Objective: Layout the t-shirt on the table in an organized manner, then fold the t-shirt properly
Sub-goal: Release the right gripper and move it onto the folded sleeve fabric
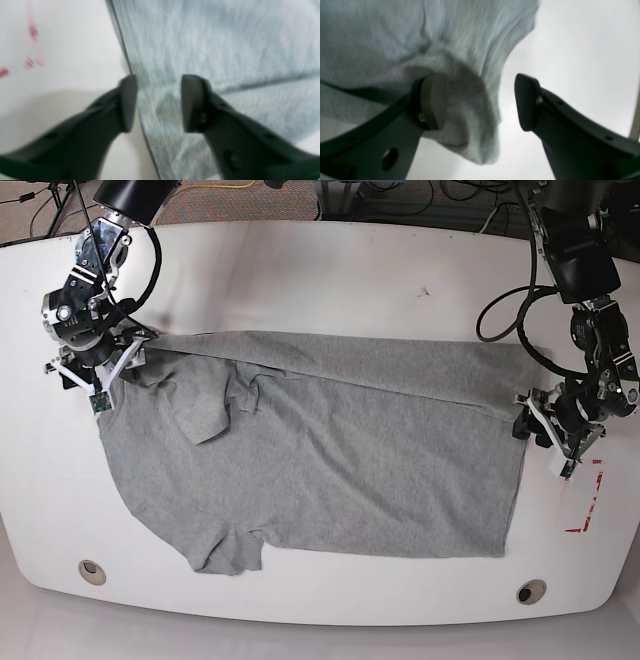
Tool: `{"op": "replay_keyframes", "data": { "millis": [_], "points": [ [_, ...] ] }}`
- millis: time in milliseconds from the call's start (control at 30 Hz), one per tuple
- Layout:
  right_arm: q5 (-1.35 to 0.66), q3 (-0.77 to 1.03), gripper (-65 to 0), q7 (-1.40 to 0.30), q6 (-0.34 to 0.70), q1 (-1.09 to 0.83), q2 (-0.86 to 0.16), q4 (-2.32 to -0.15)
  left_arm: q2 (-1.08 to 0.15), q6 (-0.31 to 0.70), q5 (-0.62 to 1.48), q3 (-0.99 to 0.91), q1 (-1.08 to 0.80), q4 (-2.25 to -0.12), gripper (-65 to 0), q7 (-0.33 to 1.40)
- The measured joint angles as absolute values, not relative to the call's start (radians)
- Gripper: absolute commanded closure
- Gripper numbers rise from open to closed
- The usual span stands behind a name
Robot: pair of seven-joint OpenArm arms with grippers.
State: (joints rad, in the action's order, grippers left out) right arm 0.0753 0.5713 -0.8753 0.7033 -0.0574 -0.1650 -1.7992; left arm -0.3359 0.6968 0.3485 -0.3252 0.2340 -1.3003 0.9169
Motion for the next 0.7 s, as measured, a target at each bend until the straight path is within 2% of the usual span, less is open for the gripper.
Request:
{"op": "replay_keyframes", "data": {
  "millis": [333,500,700],
  "points": [
    [0.074,0.511,-40.3,-0.907,0.703,-0.044,-0.155,-1.886,-0.345,0.697,0.344,-0.327,0.244,-1.381,-35.1,0.959],
    [0.068,0.489,-40.1,-0.908,0.704,-0.006,-0.093,-1.874,-0.361,0.696,0.359,-0.33,0.231,-1.469,-35.1,0.967],
    [0.067,0.487,-40.1,-0.918,0.705,0.053,-0.018,-1.813,-0.336,0.697,0.341,-0.328,0.131,-1.526,-35.1,0.985]
  ]
}}
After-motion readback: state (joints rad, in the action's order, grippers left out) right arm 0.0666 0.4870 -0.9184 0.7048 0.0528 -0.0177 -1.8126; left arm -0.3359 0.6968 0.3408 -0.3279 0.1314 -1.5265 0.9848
